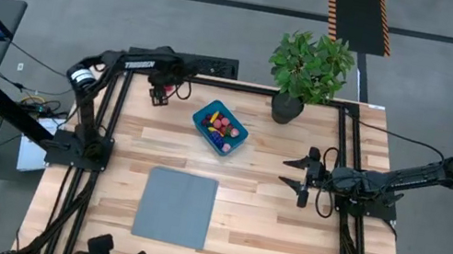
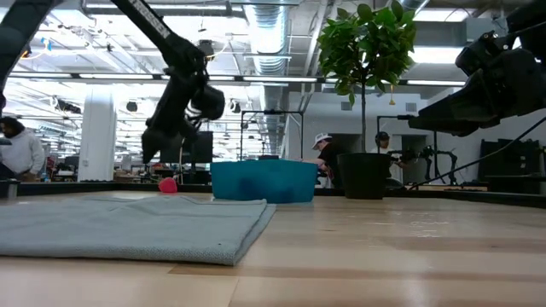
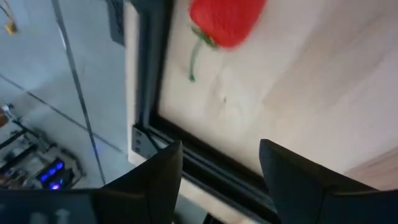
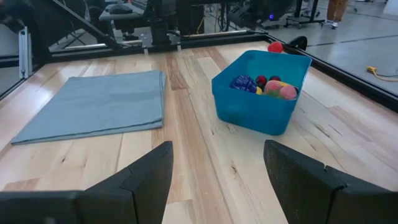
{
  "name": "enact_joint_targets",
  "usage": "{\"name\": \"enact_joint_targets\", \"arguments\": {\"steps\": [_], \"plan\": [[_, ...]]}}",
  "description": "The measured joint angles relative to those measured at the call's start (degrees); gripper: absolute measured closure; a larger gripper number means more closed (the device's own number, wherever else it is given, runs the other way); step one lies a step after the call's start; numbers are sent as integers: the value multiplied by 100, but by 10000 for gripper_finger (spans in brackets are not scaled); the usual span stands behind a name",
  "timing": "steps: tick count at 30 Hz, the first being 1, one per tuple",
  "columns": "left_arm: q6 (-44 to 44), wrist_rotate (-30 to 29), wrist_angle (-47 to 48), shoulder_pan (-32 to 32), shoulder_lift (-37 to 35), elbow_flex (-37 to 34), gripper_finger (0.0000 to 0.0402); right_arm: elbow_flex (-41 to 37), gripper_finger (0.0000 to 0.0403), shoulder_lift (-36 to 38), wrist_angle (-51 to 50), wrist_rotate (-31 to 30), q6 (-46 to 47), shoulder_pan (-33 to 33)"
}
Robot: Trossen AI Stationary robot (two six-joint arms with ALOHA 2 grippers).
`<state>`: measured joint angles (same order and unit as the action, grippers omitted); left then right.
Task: Pick and placing Produce into tupperware
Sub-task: Put the strawberry into the container
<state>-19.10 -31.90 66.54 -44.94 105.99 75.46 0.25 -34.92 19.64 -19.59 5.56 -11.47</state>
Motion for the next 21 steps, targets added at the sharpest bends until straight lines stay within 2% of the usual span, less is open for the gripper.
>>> {"name": "enact_joint_targets", "arguments": {"steps": [6, 10, 17, 21], "plan": [[-82, -276, 102, -150, 348, -4, 198, 0, 129, 0, 0, 0, 0, -1], [-269, -725, -176, -180, 386, -4, 198, 0, 129, 0, 0, 0, 0, 0], [-863, -549, -979, -159, 386, -4, 198, 0, 129, 0, 0, 0, 0, -1], [-1026, -520, -945, -221, 386, -2, 198, 0, 129, 1, 1, 0, 0, -1]]}}
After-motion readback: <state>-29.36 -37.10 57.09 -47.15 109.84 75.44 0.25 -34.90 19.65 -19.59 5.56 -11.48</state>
